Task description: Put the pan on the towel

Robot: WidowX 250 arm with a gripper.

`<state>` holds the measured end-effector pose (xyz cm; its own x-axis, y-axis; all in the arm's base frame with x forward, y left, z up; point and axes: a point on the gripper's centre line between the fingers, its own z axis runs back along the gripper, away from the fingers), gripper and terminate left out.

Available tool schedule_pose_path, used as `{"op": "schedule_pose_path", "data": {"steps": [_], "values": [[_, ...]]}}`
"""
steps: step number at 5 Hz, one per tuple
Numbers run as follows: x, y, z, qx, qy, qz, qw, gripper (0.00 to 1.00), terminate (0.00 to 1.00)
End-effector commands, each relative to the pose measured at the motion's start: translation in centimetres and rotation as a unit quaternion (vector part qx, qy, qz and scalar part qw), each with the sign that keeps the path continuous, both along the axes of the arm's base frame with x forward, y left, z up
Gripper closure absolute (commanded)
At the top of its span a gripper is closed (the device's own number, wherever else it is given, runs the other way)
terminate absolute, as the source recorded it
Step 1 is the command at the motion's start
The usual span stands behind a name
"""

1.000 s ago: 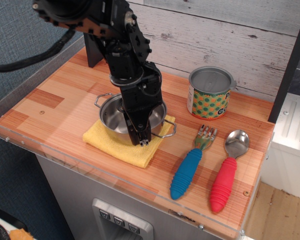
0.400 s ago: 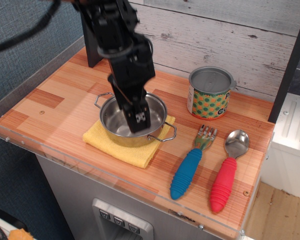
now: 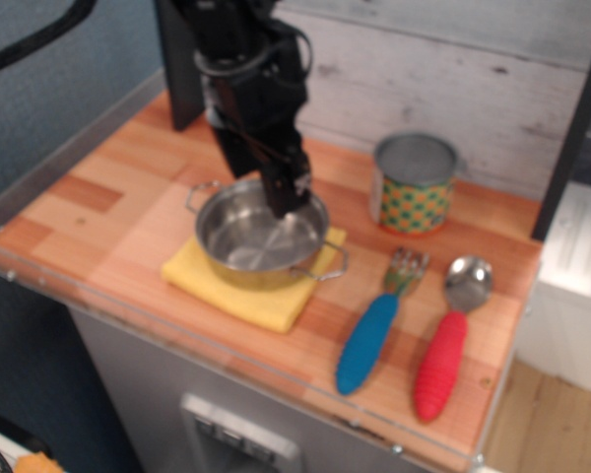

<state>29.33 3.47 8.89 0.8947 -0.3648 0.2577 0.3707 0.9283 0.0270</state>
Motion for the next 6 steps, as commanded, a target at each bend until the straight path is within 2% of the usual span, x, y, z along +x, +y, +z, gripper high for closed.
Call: {"op": "schedule_pose_path", "data": {"steps": [1, 2, 3, 4, 5, 6], "values": [[2.1, 1.4, 2.6, -0.021, -0.067, 0.15, 0.9862, 0.0, 0.0], [3.9, 1.3, 2.8, -0.029, -0.072, 0.195, 0.9778, 0.0, 0.0], [6.3, -0.1, 3.7, -0.059, -0.066, 0.204, 0.975, 0.0, 0.0], [7.5, -0.7, 5.1, -0.033, -0.069, 0.219, 0.9728, 0.0, 0.0], [8.1, 1.0, 5.8, 0.009, -0.065, 0.279, 0.9581, 0.0, 0.0], [8.3, 2.8, 5.5, 0.027, -0.056, 0.308, 0.9494, 0.0, 0.0]]}}
